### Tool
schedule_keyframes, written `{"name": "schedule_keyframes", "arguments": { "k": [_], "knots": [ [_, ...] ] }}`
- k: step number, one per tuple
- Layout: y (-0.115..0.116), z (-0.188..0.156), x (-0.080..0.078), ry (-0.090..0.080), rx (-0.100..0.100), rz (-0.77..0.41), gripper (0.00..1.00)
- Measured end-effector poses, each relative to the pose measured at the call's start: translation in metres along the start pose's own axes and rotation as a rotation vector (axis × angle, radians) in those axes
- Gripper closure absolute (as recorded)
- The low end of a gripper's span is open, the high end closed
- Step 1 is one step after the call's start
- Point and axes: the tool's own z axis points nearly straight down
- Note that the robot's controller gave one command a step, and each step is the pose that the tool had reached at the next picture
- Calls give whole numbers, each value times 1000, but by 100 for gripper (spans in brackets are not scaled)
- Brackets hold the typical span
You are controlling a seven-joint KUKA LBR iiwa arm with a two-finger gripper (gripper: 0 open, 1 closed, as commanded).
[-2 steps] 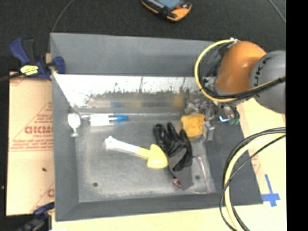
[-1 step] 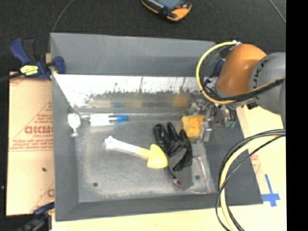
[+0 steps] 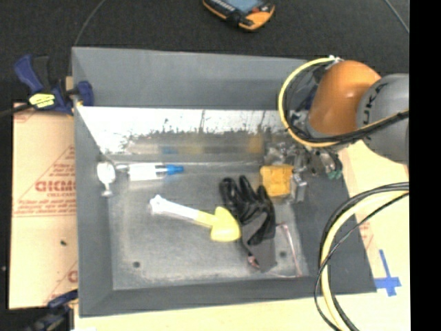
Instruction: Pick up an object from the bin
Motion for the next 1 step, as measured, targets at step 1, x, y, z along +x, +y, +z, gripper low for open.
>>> {"name": "schedule_keyframes", "arguments": {
  "k": [1],
  "knots": [
    [-5,2,5,6,-6,231,0]
  ]
}}
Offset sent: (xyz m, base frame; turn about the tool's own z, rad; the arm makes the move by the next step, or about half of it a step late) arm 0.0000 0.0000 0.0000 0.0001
